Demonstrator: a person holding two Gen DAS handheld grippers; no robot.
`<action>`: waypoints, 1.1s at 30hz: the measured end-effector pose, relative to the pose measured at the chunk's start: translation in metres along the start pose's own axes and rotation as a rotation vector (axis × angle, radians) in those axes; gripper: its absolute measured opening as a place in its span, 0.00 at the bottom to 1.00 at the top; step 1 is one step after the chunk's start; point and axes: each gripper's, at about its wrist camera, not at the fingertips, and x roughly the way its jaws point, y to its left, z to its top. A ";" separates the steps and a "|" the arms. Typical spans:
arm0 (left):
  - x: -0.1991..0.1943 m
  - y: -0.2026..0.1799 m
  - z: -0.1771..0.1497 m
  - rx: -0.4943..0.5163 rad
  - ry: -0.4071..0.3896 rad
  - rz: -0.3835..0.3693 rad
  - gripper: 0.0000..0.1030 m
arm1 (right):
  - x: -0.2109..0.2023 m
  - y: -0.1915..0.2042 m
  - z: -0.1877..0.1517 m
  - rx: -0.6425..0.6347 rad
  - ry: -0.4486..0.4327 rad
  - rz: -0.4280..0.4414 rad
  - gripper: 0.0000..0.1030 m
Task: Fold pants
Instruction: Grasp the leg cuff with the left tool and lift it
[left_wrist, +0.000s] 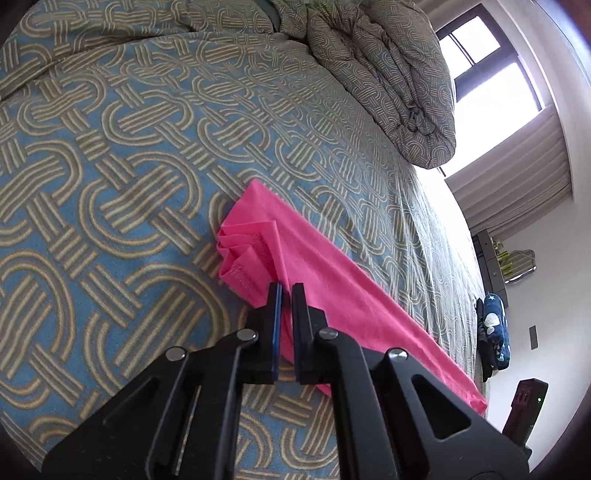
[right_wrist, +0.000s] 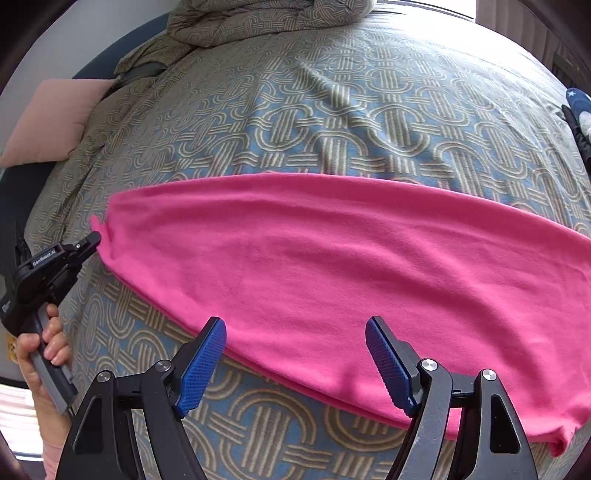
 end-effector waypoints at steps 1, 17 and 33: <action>-0.002 -0.004 0.001 0.013 -0.007 -0.002 0.05 | 0.003 0.000 0.002 0.012 0.003 0.005 0.77; -0.016 0.000 -0.001 -0.024 0.030 0.153 0.54 | -0.027 -0.054 -0.024 0.055 -0.039 0.089 0.78; 0.023 0.022 0.009 -0.272 0.030 -0.007 0.06 | -0.019 -0.057 -0.025 0.043 -0.034 0.077 0.78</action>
